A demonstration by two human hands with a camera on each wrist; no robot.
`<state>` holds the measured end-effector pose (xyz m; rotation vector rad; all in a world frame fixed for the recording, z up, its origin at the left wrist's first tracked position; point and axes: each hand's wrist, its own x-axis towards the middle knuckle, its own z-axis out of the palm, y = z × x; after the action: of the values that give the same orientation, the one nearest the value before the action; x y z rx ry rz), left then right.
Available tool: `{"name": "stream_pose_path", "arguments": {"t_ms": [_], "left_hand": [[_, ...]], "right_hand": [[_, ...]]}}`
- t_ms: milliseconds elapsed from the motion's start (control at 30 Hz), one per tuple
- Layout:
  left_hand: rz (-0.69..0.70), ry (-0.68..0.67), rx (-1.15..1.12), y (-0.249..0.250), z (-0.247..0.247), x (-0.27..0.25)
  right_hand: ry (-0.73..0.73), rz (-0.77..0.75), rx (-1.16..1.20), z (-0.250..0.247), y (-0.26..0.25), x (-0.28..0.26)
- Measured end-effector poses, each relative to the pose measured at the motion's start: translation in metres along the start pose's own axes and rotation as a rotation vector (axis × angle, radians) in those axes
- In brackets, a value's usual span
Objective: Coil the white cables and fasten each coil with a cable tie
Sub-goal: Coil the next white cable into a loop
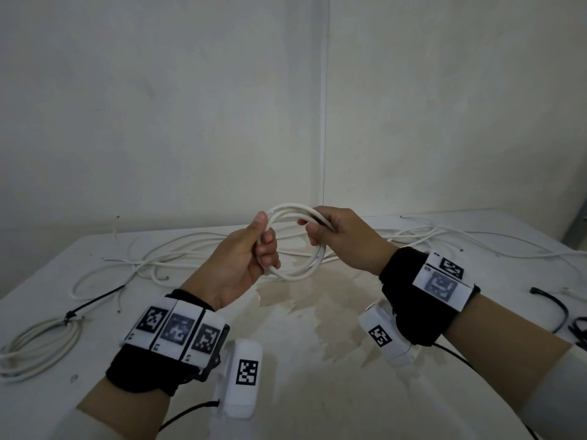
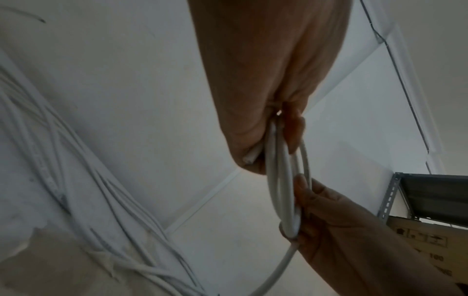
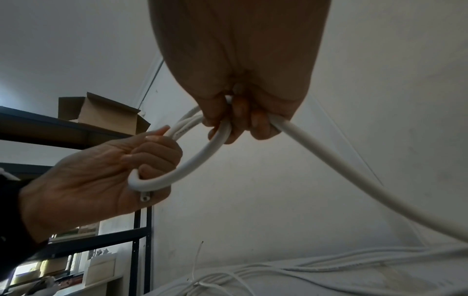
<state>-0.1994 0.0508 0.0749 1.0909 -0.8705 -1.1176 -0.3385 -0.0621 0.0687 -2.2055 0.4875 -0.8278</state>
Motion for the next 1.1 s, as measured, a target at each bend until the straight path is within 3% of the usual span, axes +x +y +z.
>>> {"name": "stream_pose_path", "arguments": {"t_ms": [200,333,533,733,900,1100], "left_hand": [[0.037,0.027,-0.059,-0.008,0.006,0.004],[0.045,0.057,-0.065,-0.007,-0.004,0.006],[0.162,0.202,-0.193,0.008,-0.038,0.006],[0.246,0.281,-0.274,0.014,-0.047,0.008],[0.258,0.289,-0.236,0.011,-0.042,0.013],[0.257,0.33,-0.12,0.009,-0.036,0.021]], "right_hand": [[-0.002,0.045,0.096,0.003,0.005,-0.008],[0.015,0.073,0.008,0.004,0.019,-0.012],[0.078,0.111,0.001,-0.003,0.047,-0.023],[0.131,0.073,-0.258,-0.009,0.065,-0.013],[0.093,-0.115,-0.581,0.003,0.085,-0.007],[0.025,-0.497,-0.912,0.023,0.081,-0.007]]}}
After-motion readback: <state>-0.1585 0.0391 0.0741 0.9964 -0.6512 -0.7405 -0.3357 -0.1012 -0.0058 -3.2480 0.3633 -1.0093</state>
